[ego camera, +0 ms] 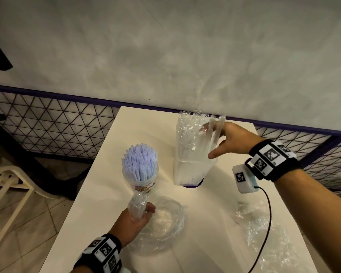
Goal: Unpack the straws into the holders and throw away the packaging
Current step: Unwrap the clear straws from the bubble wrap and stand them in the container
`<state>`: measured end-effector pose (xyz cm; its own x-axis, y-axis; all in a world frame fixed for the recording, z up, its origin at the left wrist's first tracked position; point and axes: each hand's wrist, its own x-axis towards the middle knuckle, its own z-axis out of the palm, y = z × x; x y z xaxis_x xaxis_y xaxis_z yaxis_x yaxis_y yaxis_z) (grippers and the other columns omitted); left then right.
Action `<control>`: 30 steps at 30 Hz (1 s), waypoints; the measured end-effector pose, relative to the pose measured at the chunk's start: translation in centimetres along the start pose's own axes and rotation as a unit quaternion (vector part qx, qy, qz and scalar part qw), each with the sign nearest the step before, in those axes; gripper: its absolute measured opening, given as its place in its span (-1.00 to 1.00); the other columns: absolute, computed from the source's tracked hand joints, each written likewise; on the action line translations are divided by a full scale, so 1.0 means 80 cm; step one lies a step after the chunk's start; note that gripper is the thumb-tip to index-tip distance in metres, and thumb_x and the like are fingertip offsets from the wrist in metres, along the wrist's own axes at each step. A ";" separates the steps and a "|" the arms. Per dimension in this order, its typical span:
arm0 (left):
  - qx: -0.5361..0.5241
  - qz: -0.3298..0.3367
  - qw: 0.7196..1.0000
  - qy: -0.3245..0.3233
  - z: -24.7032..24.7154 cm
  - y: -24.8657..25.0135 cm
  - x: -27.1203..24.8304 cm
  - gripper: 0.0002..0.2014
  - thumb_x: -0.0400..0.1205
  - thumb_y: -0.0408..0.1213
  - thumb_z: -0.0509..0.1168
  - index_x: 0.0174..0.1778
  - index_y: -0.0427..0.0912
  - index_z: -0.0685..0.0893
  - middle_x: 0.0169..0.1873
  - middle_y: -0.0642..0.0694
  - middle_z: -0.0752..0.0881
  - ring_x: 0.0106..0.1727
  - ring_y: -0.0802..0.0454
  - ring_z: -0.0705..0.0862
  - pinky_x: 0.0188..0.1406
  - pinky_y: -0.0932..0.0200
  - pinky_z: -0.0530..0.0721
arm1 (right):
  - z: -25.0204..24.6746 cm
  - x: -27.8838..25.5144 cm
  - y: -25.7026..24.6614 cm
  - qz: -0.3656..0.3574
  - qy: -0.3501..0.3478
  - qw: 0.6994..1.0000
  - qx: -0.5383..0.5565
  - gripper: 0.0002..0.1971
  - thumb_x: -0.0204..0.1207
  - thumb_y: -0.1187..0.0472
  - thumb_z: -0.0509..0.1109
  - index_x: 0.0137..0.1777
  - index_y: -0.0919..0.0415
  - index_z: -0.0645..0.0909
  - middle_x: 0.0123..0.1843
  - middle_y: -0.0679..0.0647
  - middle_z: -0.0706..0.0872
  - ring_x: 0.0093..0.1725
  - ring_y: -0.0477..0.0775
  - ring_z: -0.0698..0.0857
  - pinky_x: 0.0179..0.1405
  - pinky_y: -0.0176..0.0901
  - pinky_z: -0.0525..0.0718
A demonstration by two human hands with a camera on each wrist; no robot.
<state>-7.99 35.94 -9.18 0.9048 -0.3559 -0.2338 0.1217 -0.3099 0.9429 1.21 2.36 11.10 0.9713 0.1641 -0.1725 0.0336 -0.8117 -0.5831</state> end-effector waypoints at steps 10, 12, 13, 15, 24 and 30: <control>-0.001 0.005 1.000 -0.003 0.000 -0.001 0.002 -0.73 0.33 0.11 0.30 -0.11 0.18 0.75 -0.06 0.13 0.80 0.07 0.14 0.74 0.28 -0.04 0.64 | 0.005 0.006 -0.063 -0.172 0.190 0.956 -0.144 -0.34 0.53 -0.20 0.44 0.57 0.03 0.43 0.61 0.00 0.47 0.60 0.02 0.41 0.56 -0.07 0.37; -0.001 0.004 1.000 0.000 0.000 -0.002 0.002 -0.72 0.33 0.11 0.30 -0.11 0.18 0.75 -0.07 0.14 0.80 0.07 0.14 0.74 0.27 -0.05 0.64 | 0.028 0.016 -0.059 -0.200 0.171 0.942 -0.208 -0.54 0.64 -0.01 0.35 0.48 0.15 0.55 0.52 0.09 0.59 0.52 0.11 0.53 0.51 -0.04 0.44; -0.001 0.004 1.000 0.001 0.000 -0.002 0.002 -0.72 0.33 0.11 0.30 -0.11 0.18 0.76 -0.07 0.14 0.80 0.07 0.14 0.74 0.27 -0.05 0.64 | 0.036 0.019 -0.054 -0.206 0.171 0.939 -0.215 -0.63 0.68 0.08 0.30 0.42 0.19 0.61 0.46 0.12 0.65 0.47 0.15 0.58 0.46 -0.04 0.48; -0.005 0.004 1.000 0.003 0.000 -0.002 0.001 -0.72 0.32 0.11 0.30 -0.12 0.18 0.76 -0.07 0.14 0.80 0.07 0.14 0.74 0.27 -0.04 0.64 | 0.044 0.020 -0.035 -0.192 0.206 0.939 -0.199 -0.68 0.71 0.16 0.23 0.34 0.25 0.67 0.39 0.16 0.70 0.39 0.21 0.65 0.38 -0.03 0.54; -0.003 0.002 1.000 -0.002 0.000 -0.003 0.001 -0.85 0.45 -0.12 0.34 -0.12 0.16 0.76 -0.08 0.11 0.80 0.05 0.12 0.74 0.25 -0.02 0.65 | 0.130 -0.019 0.030 -0.058 0.172 0.946 -0.268 -0.24 0.68 -0.32 -0.29 0.76 0.10 0.05 0.77 -0.06 0.05 0.77 -0.01 -0.03 0.71 -0.01 -0.08; 0.004 0.000 1.000 -0.004 0.001 -0.005 0.000 -0.85 0.45 -0.12 0.33 -0.12 0.17 0.76 -0.09 0.13 0.80 0.05 0.15 0.74 0.24 0.04 0.65 | 0.106 -0.015 0.003 -0.062 0.219 0.943 -0.242 -0.13 0.52 -0.48 0.04 0.73 0.00 0.12 0.78 -0.12 0.09 0.77 -0.02 -0.05 0.65 0.07 -0.01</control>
<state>-8.08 35.99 -9.58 0.9016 -0.3623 -0.2364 0.1194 -0.3167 0.9410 -1.93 6.71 4.47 0.9533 0.1142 0.2795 0.1547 -0.9797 -0.1273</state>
